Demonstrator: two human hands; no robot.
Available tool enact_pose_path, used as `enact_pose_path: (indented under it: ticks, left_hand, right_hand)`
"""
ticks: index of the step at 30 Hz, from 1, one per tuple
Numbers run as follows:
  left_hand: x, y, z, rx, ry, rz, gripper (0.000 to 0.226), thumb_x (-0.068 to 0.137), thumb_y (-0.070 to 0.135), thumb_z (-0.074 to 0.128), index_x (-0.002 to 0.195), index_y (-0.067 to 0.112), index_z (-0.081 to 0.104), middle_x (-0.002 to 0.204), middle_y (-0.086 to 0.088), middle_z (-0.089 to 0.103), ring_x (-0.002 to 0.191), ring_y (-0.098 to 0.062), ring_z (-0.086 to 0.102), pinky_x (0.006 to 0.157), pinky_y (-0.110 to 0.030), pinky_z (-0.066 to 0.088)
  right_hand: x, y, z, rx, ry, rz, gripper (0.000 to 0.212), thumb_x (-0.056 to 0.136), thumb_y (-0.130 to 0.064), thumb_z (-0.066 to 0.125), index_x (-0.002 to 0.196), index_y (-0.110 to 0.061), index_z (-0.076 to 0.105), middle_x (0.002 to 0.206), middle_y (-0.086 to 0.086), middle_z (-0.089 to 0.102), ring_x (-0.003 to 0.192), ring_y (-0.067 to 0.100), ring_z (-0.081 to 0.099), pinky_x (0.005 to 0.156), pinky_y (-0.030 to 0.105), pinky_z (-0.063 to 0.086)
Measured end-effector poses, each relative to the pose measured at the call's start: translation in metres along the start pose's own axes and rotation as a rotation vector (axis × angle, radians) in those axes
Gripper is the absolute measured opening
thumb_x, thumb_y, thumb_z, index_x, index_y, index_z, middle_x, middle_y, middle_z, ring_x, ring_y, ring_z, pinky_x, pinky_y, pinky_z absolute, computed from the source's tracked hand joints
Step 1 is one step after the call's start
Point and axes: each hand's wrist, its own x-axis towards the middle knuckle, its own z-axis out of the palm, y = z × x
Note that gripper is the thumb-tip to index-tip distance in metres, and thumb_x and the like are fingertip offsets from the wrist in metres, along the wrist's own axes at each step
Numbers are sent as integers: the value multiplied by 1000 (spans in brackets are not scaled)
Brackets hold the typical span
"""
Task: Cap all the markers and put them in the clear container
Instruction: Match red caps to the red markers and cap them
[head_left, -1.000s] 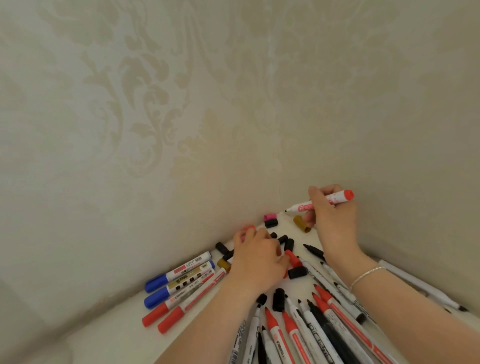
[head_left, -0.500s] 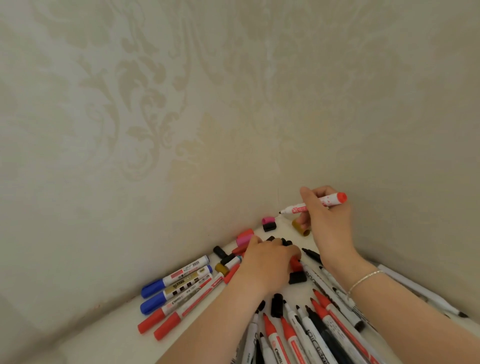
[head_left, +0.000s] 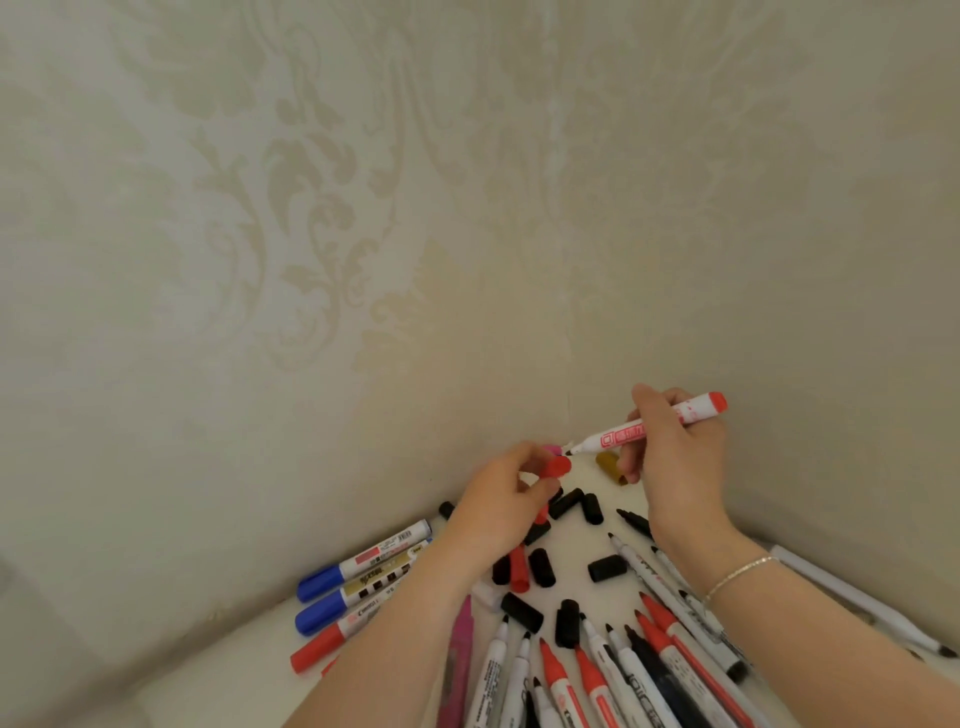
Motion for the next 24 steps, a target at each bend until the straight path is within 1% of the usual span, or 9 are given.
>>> enact_pose_path:
  ticks: [2,4,8,11,13,15,16,20,24]
  left_hand:
    - [-2,3,-5,-76,21,4,16,95,20,56,102,34,60,98,16,62,67,-8,56,69,-30,53]
    - [-4,7,-7,-107,27,6,18,94,19,58,96,37,59,100,12,63,68,-9,57,70,-31,55]
    - [-7,10,-9,-72,19,35,14,94,21,57,100,34,59,101,9,65,69,-8,58,72,-32,56]
    - [-8,8,-11,-88,-2,39,12,94,21,56,100,32,58,94,5,66,65,-8,57,71,-35,54]
    - [-10,7,-13,-216,-28,28,12,95,17,56,102,25,60,79,6,64,59,-7,53,66,-34,49]
    - [-13,7,-15,-440,-70,-8,14,96,12,54,107,16,62,63,9,56,54,-5,48,61,-23,44]
    - [-14,8,-15,-574,-100,-32,15,97,10,52,108,12,62,62,8,52,55,-4,46,58,-19,42]
    - [-15,18,-16,-991,-134,-122,16,95,9,53,106,8,64,81,-6,62,64,-10,52,53,-16,41]
    - [-16,24,-16,-1051,-90,-137,21,95,8,53,113,4,63,83,-7,70,64,-12,56,53,-16,42]
  right_hand:
    - [-3,1,4,-7,-15,-3,30,92,-14,55,65,-6,46,38,5,45,29,13,40,34,21,34]
    - [-5,2,8,-14,-27,-6,29,92,-13,55,66,-5,46,42,8,44,30,13,40,34,21,34]
    - [-10,2,14,-56,-66,-32,24,93,-13,55,72,-3,49,49,14,44,30,11,41,34,19,34]
    - [-11,0,16,-104,-107,-73,23,93,-13,55,74,-1,51,51,15,43,29,11,41,34,20,35]
    - [-10,-2,15,-122,-121,-87,24,93,-13,55,73,0,51,49,14,44,28,11,41,33,20,34]
    - [-9,-5,15,-92,-120,-71,24,93,-13,55,72,-1,51,44,13,45,28,12,40,32,20,32]
    - [-8,-6,15,-64,-122,-52,24,93,-12,55,71,-2,50,42,11,45,28,13,39,32,19,32]
    - [-10,-6,20,46,-178,19,27,92,-11,56,66,-5,48,39,6,51,31,15,46,35,21,38]
    - [-12,-7,24,110,-179,40,28,91,-8,56,65,-6,47,41,8,53,33,16,49,36,24,40]
